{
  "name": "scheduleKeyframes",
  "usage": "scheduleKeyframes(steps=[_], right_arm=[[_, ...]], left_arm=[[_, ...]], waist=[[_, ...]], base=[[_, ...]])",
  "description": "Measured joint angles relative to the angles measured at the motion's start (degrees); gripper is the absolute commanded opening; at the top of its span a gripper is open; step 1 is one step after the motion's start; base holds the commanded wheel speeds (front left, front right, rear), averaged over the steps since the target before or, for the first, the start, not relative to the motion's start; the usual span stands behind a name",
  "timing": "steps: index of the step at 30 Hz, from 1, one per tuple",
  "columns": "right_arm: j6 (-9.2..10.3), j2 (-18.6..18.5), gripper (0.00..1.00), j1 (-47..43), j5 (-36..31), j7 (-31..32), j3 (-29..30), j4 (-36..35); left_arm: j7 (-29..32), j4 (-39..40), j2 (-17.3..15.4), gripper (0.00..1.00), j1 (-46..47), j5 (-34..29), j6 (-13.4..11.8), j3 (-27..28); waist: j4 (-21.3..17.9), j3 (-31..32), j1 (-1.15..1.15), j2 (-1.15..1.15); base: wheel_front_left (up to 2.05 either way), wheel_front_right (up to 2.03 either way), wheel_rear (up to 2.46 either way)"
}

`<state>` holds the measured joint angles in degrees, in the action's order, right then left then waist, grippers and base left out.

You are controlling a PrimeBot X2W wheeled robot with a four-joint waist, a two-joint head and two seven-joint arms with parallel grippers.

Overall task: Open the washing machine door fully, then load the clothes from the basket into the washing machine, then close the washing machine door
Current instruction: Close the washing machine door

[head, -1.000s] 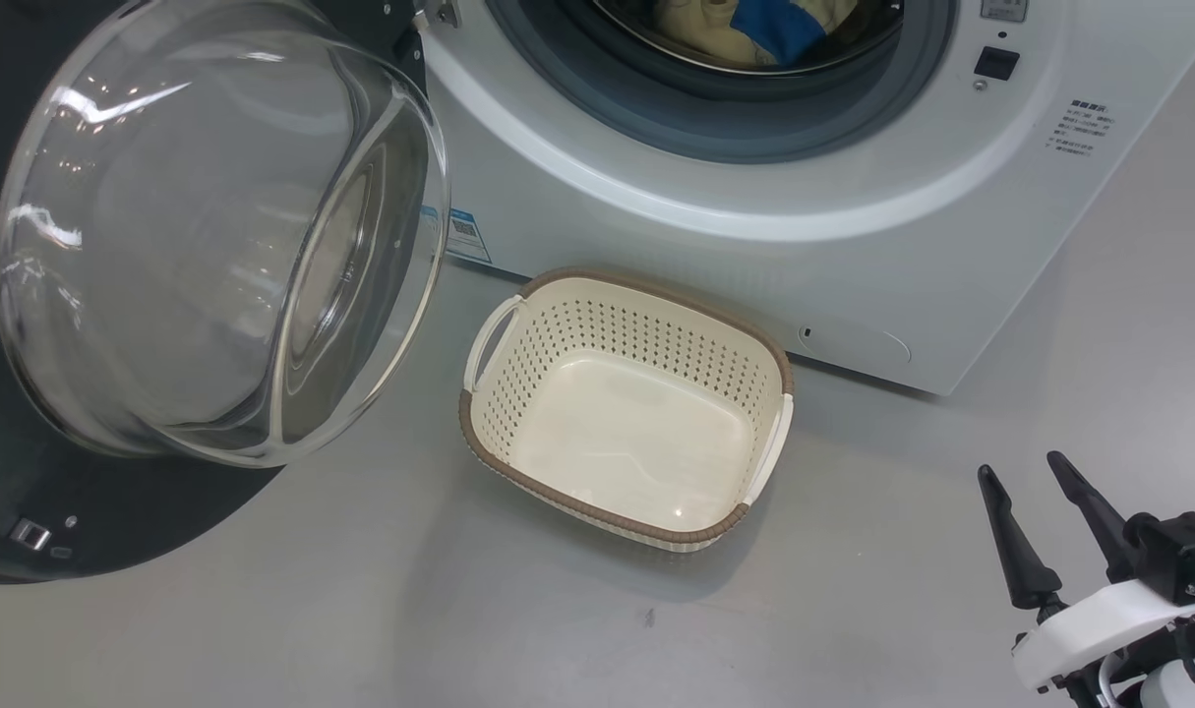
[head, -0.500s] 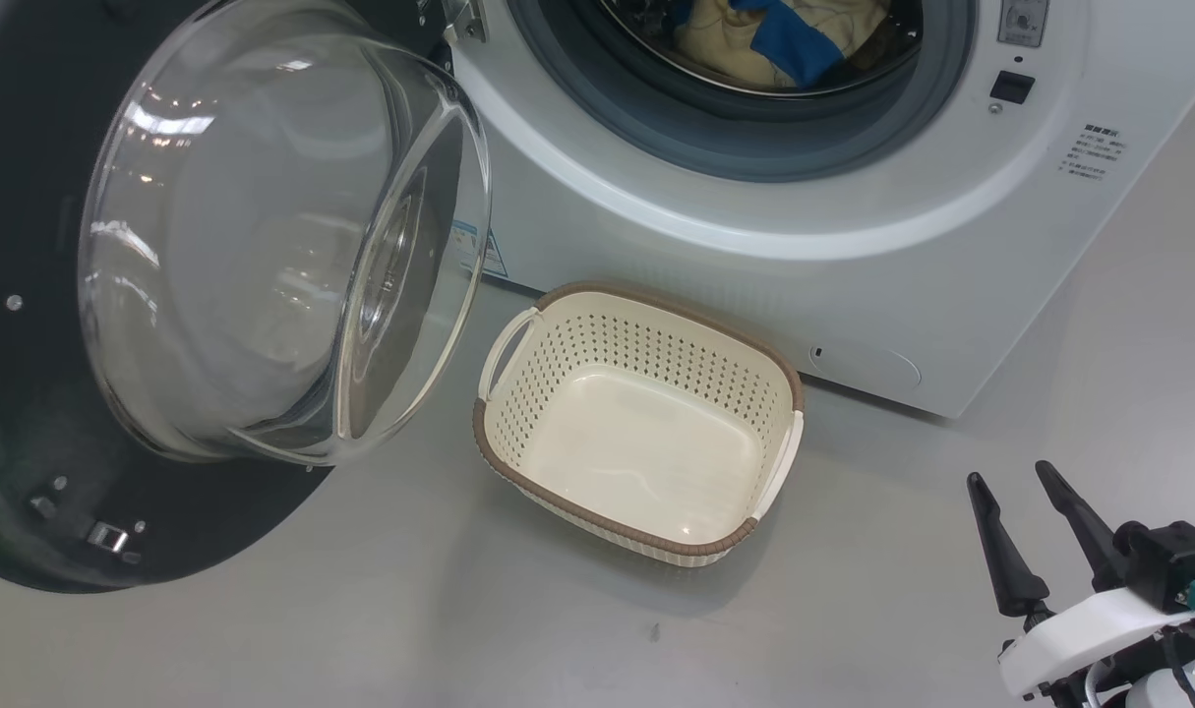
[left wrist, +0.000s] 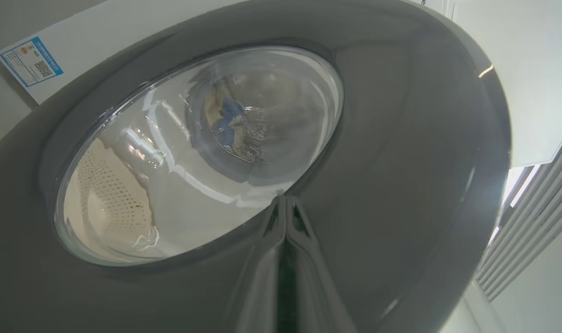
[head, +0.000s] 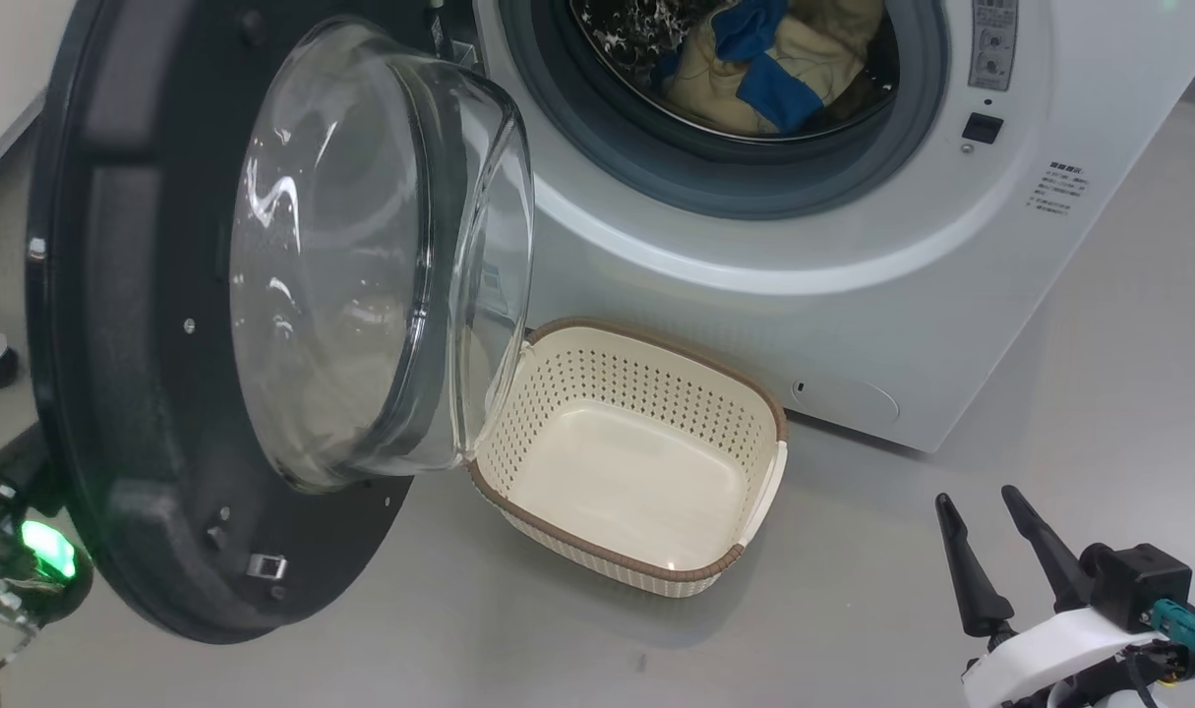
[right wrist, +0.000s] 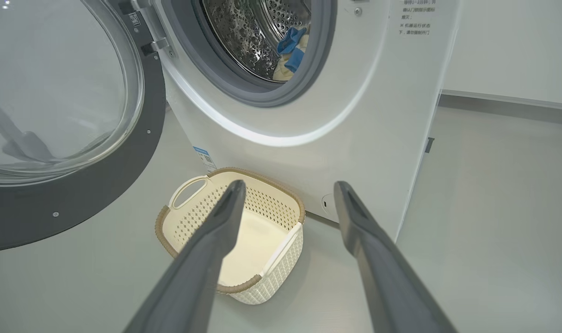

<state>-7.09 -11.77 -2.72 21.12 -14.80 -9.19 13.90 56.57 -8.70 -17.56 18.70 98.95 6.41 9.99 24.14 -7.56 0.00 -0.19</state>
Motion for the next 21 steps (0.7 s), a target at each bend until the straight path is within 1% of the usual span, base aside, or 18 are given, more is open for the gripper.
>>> scheduleKeyframes(steps=[4,10,16,21], right_arm=[[0.0,0.92,1.0,0.0,0.0,0.0,-0.29,-0.01],[0.0,1.46,1.0,0.0,-0.01,0.0,-0.34,-0.01],[0.0,2.3,1.0,0.07,-0.05,0.0,-0.6,-0.09],[0.0,2.78,1.0,0.59,-0.12,0.0,-0.85,-0.19]], left_arm=[[1.15,3.43,1.93,0.0,-2.26,2.29,0.0,-0.98],[2.1,8.15,5.24,0.0,-4.04,2.89,0.0,-3.57],[1.8,10.05,9.2,0.0,-4.04,3.37,0.0,-6.47],[-0.04,10.21,12.16,0.0,-3.97,2.42,0.0,-8.54]], waist=[[-1.17,0.75,0.0,0.0],[-3.58,1.36,0.0,0.0],[-6.44,1.57,0.0,0.0],[-9.3,1.52,0.0,0.0]], base=[[0.0,0.0,0.0],[0.0,0.0,0.0],[0.0,0.0,0.0],[0.0,0.0,0.0]])
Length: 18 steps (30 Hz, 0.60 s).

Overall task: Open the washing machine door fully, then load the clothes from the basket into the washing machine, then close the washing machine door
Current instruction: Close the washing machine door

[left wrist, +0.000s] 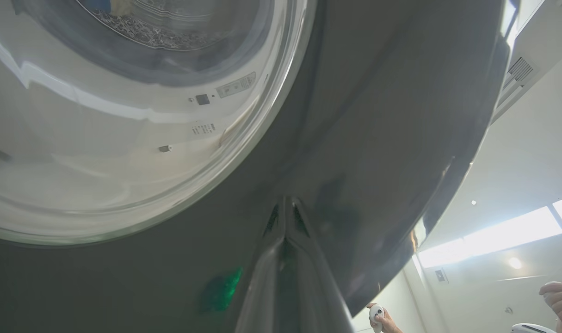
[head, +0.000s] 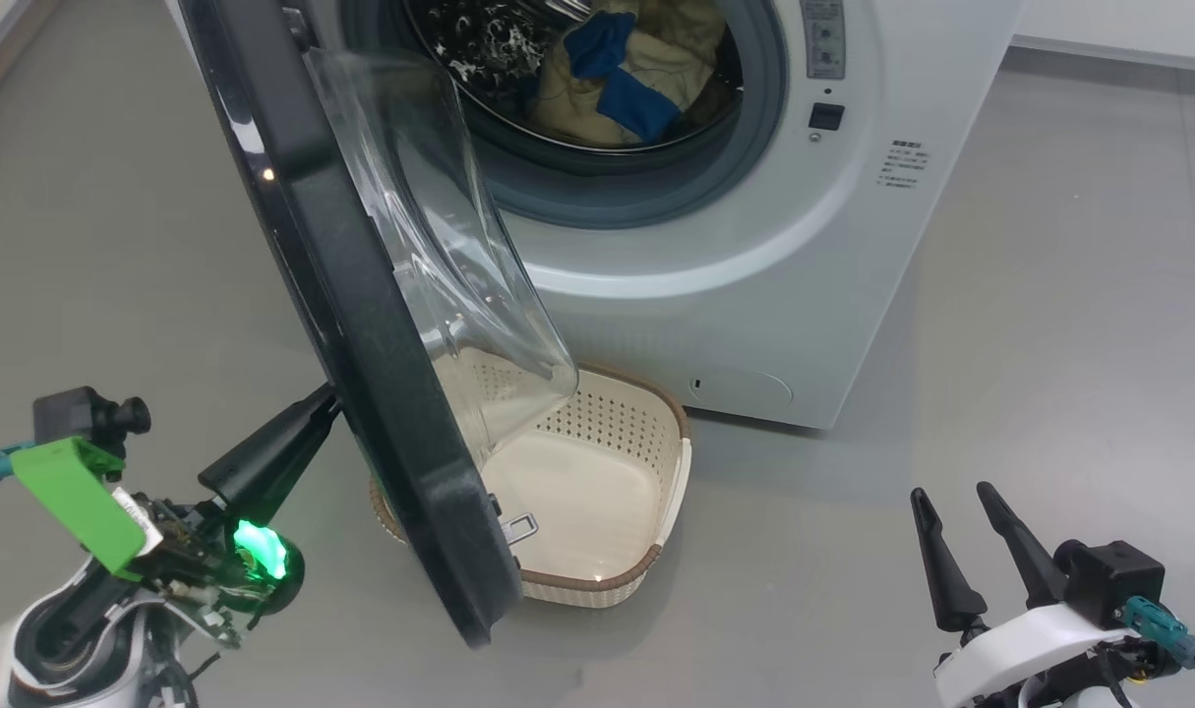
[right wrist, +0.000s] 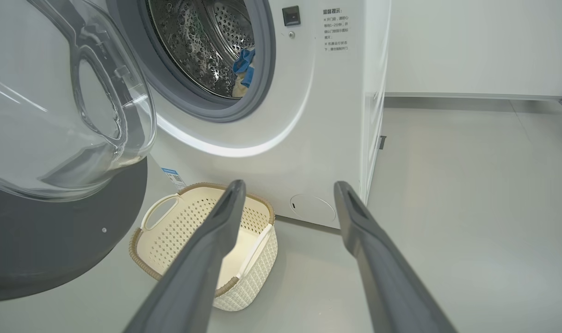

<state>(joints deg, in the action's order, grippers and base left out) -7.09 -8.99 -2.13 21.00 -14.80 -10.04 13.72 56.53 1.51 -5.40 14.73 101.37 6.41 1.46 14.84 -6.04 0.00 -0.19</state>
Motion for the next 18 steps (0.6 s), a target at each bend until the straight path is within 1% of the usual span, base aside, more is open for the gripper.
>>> scheduleKeyframes(steps=[1,2,4,7,10,18], right_arm=[[0.0,-0.01,1.0,0.07,0.0,0.0,-0.05,0.0],[0.0,-0.01,1.0,0.07,0.0,0.0,-0.05,0.0],[0.0,0.02,1.0,0.07,-0.01,0.0,-0.29,0.02],[0.0,0.02,1.0,0.07,-0.01,0.0,-0.43,0.05],[0.0,0.03,1.0,0.09,-0.02,0.0,-0.58,0.09],[0.0,-0.04,1.0,0.2,-0.1,0.0,-1.29,0.29]], left_arm=[[-0.51,-0.14,0.8,0.0,0.03,-0.21,0.0,-0.22],[-0.51,-0.14,0.8,0.0,0.03,-0.21,0.0,-0.22],[-1.56,-0.58,2.25,0.0,0.04,-0.57,0.0,-0.7],[-2.92,-1.57,3.37,0.0,0.37,-1.01,0.01,-2.0],[-4.8,-2.65,3.67,0.0,1.42,-1.26,0.01,-2.88],[-13.74,-7.68,3.75,0.0,6.56,-5.06,0.07,-2.25]], waist=[[-0.6,-0.03,0.0,0.0],[-0.6,-0.03,0.0,0.0],[-1.88,-0.09,0.0,0.0],[-3.82,-0.22,0.0,0.0],[-5.74,-0.35,0.0,0.0],[-10.75,-0.57,0.0,0.0]], base=[[0.0,0.0,0.0],[0.0,0.0,0.0],[0.0,0.0,0.0],[0.0,0.0,0.0],[0.0,0.0,0.0],[0.0,0.0,0.0]])
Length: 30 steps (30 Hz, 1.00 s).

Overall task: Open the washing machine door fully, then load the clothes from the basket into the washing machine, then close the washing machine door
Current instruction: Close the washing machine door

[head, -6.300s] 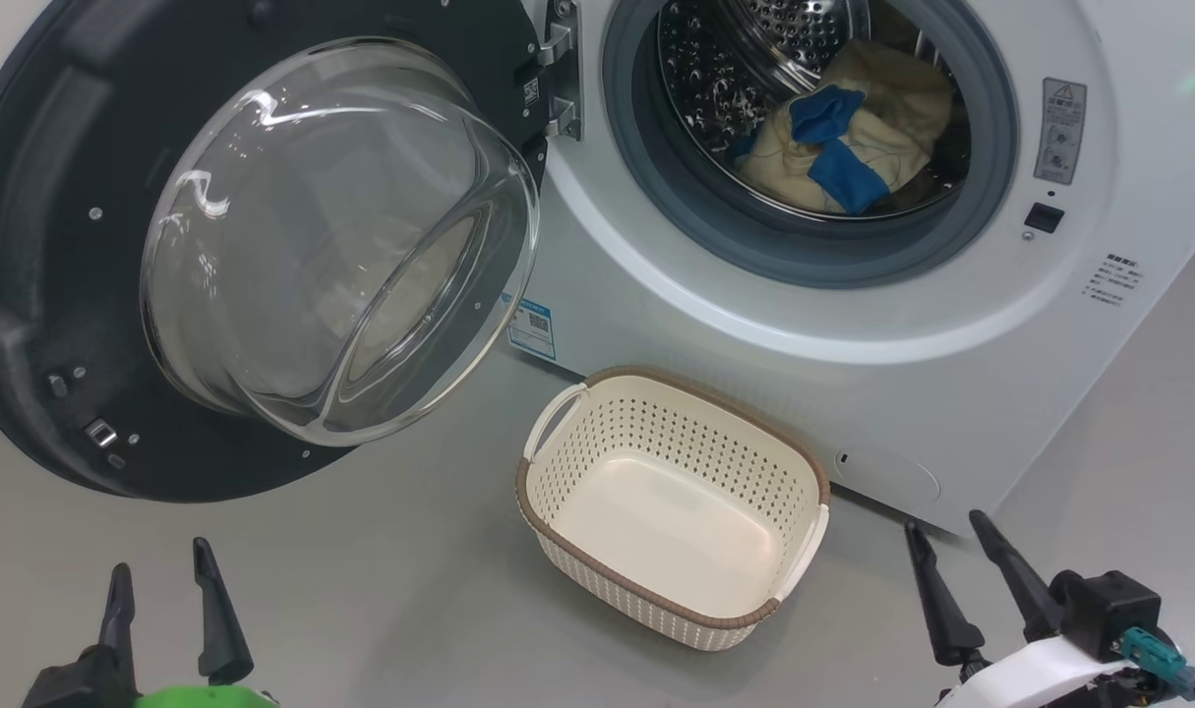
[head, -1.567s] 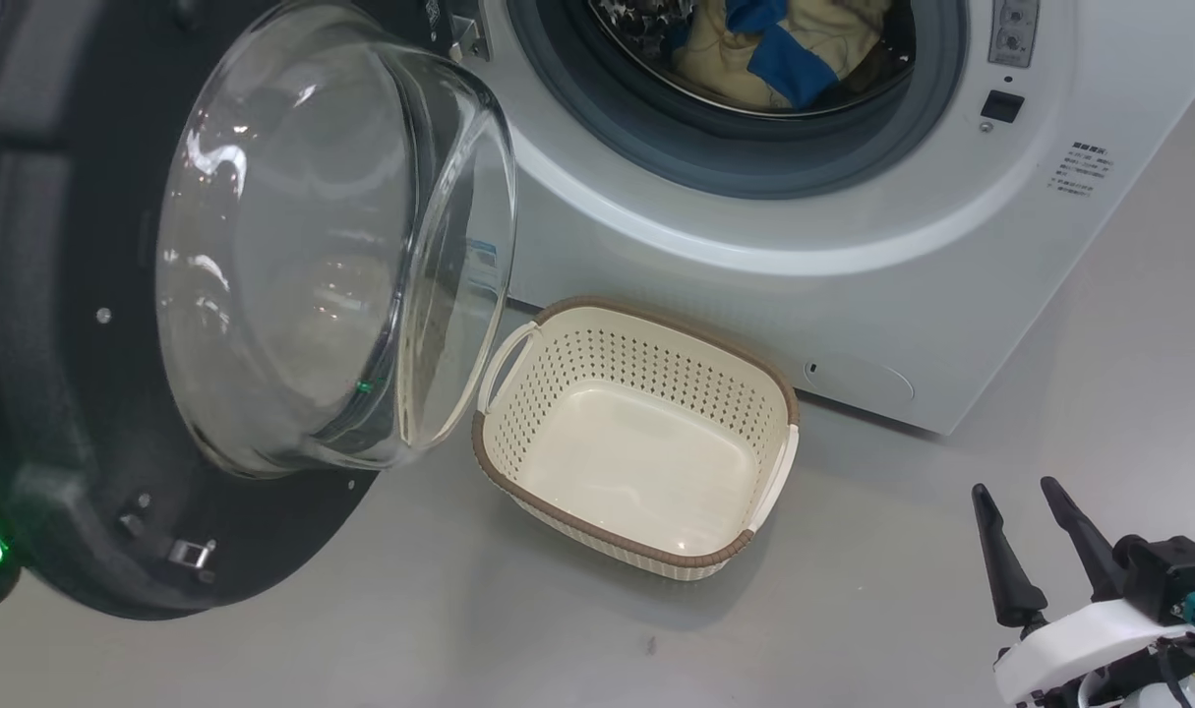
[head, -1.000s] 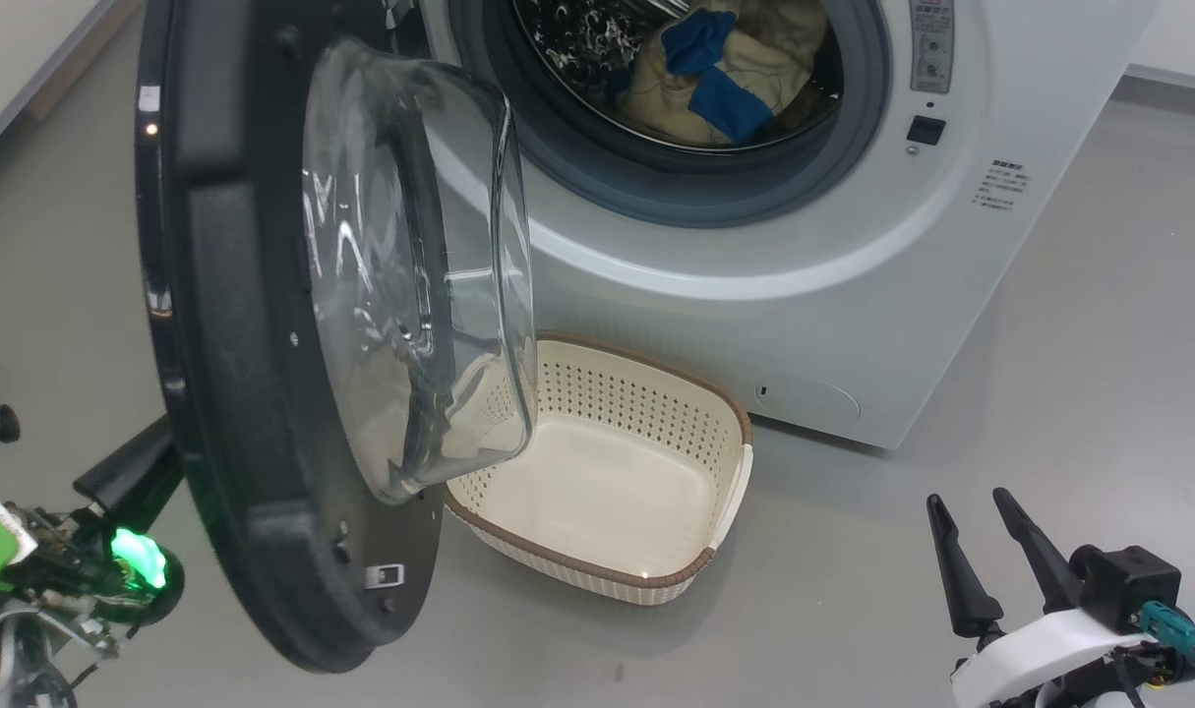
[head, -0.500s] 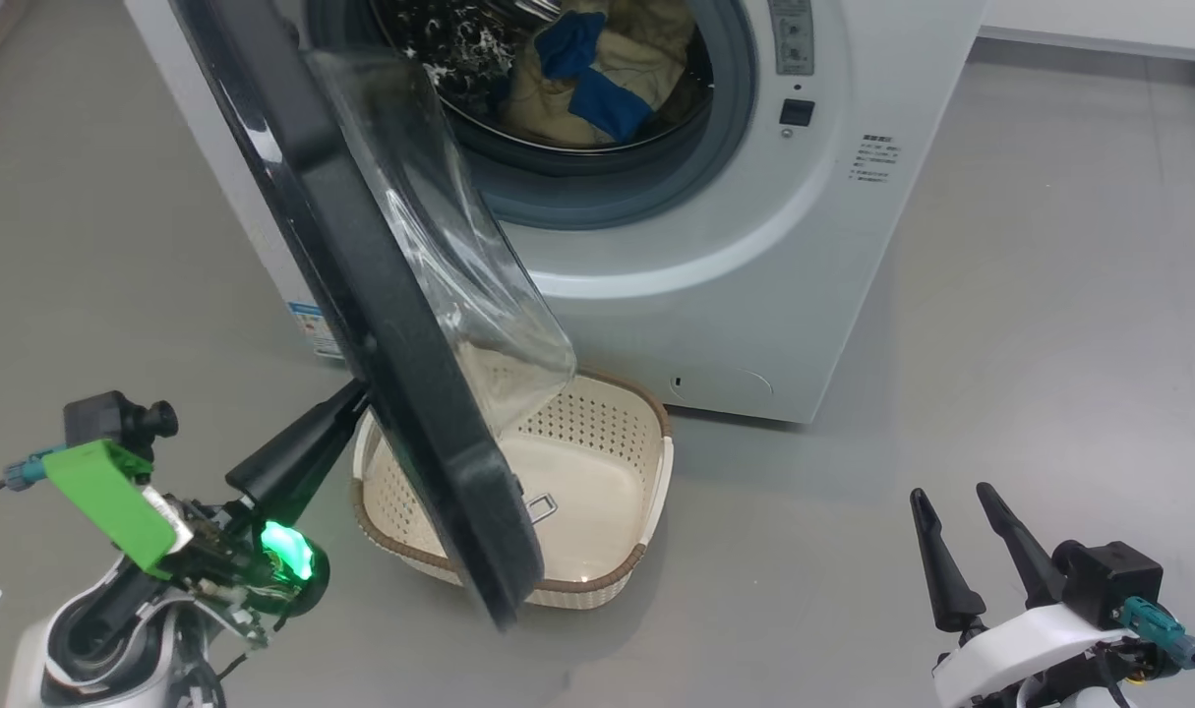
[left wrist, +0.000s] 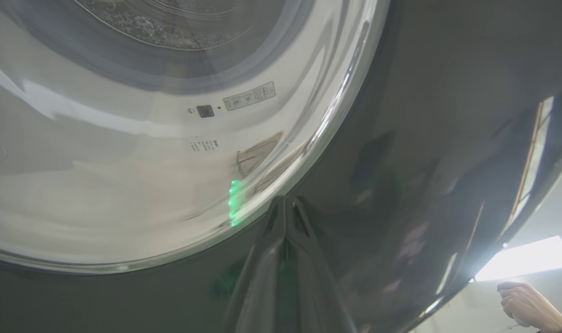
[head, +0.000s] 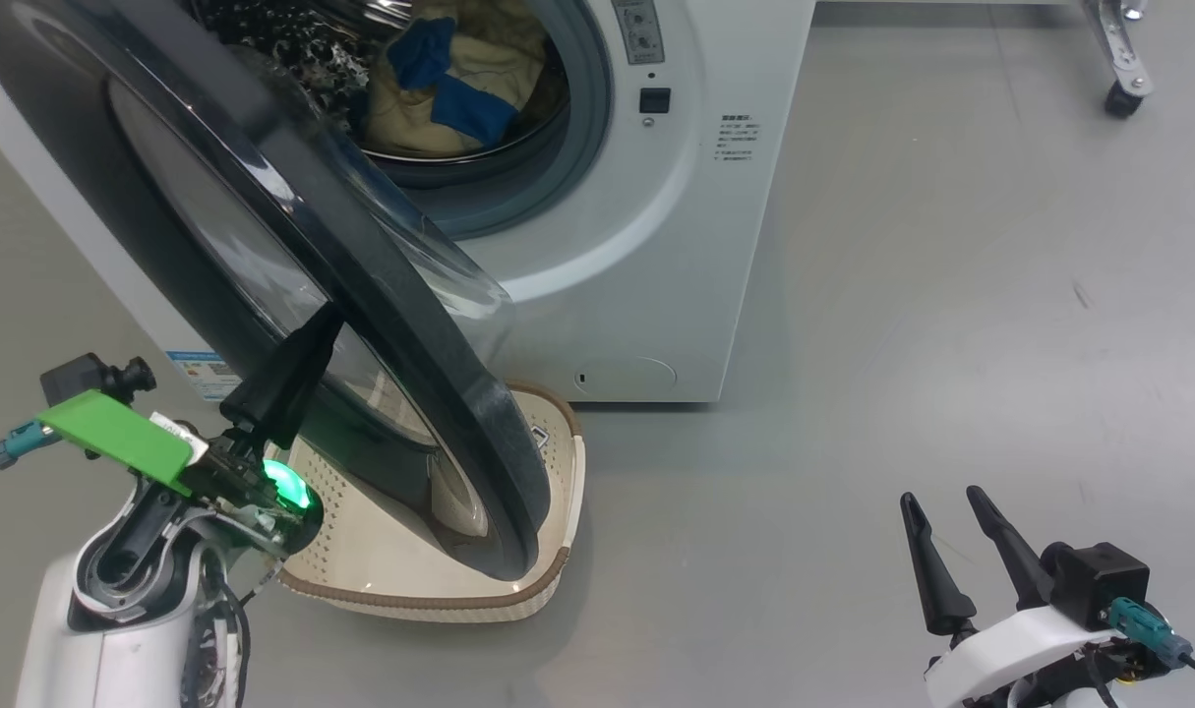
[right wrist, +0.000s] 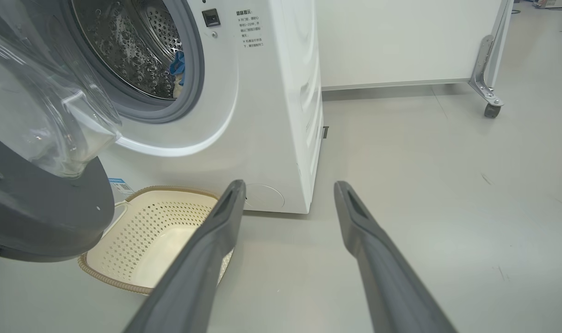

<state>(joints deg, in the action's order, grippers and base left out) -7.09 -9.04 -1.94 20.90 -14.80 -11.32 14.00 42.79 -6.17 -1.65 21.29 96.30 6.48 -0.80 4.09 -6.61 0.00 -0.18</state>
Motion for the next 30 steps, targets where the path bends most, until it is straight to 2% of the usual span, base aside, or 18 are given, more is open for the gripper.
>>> scheduleKeyframes(steps=[6,19,25,30], right_arm=[[0.0,-0.08,1.0,0.37,0.0,0.0,-0.58,0.25],[0.0,-0.26,1.0,0.43,0.04,0.0,-1.72,1.04],[0.0,-0.47,1.0,0.34,0.23,0.0,-0.82,1.18],[0.0,-0.45,1.0,0.08,0.31,0.0,0.25,1.16]], left_arm=[[-5.72,-4.04,-0.04,0.0,3.32,-1.7,0.01,0.12],[-17.62,-11.06,-1.58,0.0,9.39,-5.68,-0.01,-3.91],[-21.2,-14.54,-1.83,0.0,10.81,-6.43,-0.01,-6.87],[-21.73,-15.15,0.43,0.0,11.43,-7.21,0.01,-11.45]], waist=[[-3.45,0.13,0.0,0.0],[-10.28,0.93,0.0,0.0],[-11.31,1.84,0.0,0.0],[-10.97,2.49,0.0,0.0]], base=[[0.0,0.0,0.0],[0.0,0.0,0.0],[0.0,0.0,0.0],[0.0,0.0,0.0]])
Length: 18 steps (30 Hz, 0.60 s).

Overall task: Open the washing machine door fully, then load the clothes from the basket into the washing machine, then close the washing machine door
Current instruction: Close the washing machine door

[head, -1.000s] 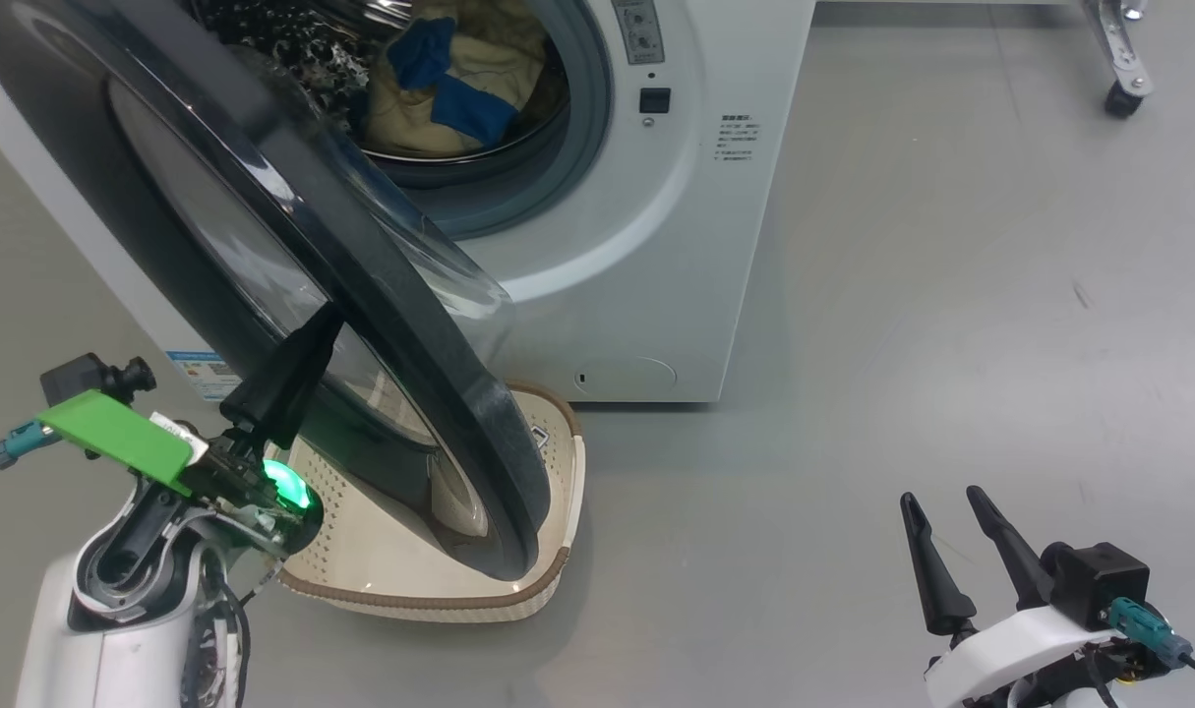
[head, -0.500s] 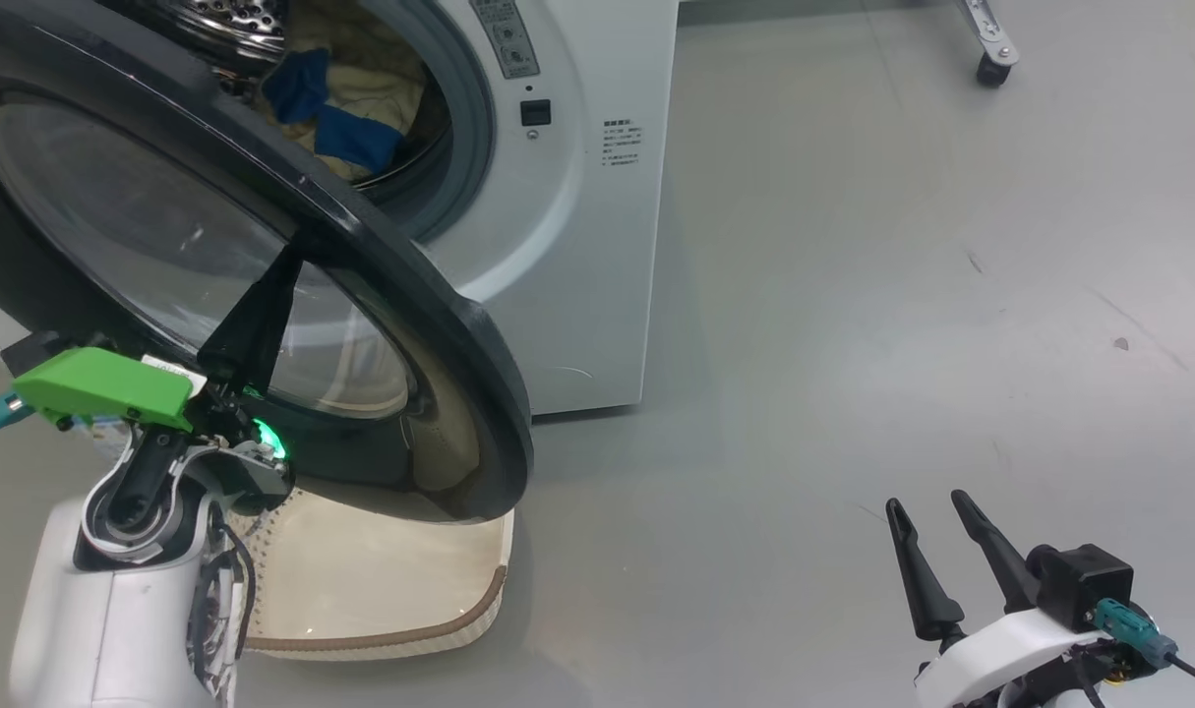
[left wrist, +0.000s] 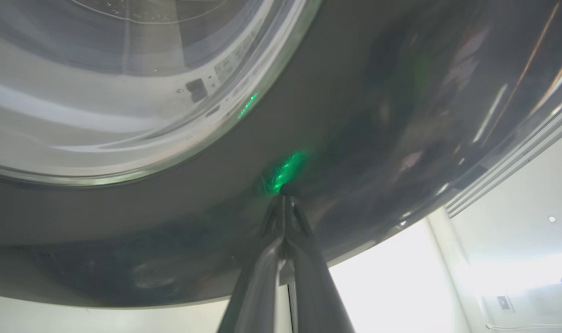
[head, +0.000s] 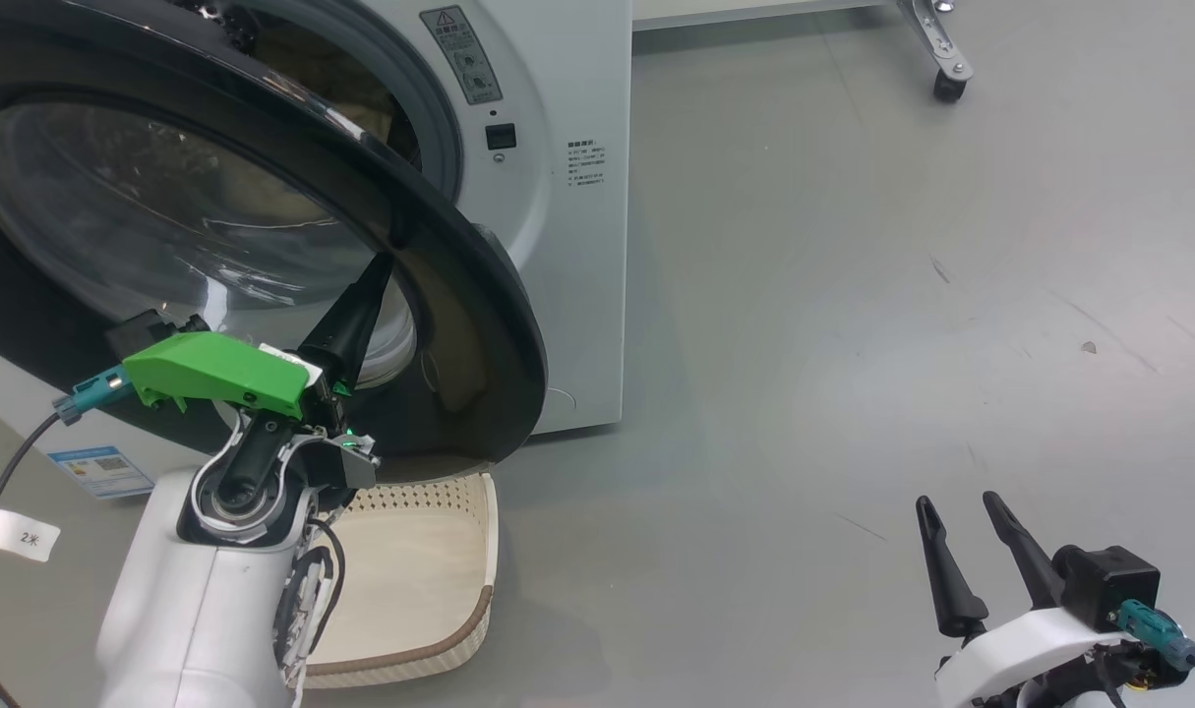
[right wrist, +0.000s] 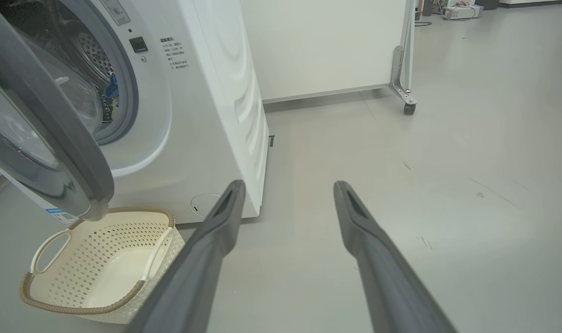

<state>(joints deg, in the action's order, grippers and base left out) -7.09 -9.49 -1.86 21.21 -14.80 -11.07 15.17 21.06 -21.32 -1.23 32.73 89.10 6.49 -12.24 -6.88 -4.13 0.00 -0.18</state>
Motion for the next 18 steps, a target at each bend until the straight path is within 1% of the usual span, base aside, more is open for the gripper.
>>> scheduleKeyframes(steps=[3,5,11,15,16,18], right_arm=[[0.0,0.04,1.0,-0.3,0.0,0.0,0.62,-0.01],[0.0,0.08,1.0,-0.34,0.01,0.0,1.04,-0.03],[0.0,0.27,1.0,-0.66,0.0,0.0,1.85,-0.19],[0.0,0.48,1.0,-1.2,0.0,0.0,2.2,-0.34],[0.0,0.58,1.0,-1.35,0.0,0.0,2.52,-0.48],[0.0,0.62,1.0,-1.5,0.0,0.0,2.94,-0.66]], left_arm=[[-1.34,-0.4,0.14,0.0,0.05,-0.76,0.1,-0.87],[-2.29,-0.79,0.1,0.0,0.05,-2.55,0.23,-1.09],[-4.99,-1.21,0.08,0.0,-0.08,-3.67,0.24,-1.68],[-6.98,-1.04,0.07,0.0,-0.23,-7.32,0.25,-2.94],[-7.62,-0.82,0.02,0.04,-0.26,-7.58,0.25,-3.2],[-9.22,-0.23,-0.57,0.62,-0.41,-10.46,0.25,-3.93]], waist=[[0.6,0.3,0.0,0.0],[1.12,0.48,0.0,0.0],[2.88,1.05,0.0,0.0],[4.08,1.35,0.0,0.0],[4.38,1.39,0.0,0.0],[4.96,1.43,0.0,0.0]], base=[[0.0,0.0,0.0],[0.0,0.0,0.0],[0.0,0.0,0.0],[0.0,0.0,0.0],[0.0,0.0,0.0],[0.0,0.0,0.0]])
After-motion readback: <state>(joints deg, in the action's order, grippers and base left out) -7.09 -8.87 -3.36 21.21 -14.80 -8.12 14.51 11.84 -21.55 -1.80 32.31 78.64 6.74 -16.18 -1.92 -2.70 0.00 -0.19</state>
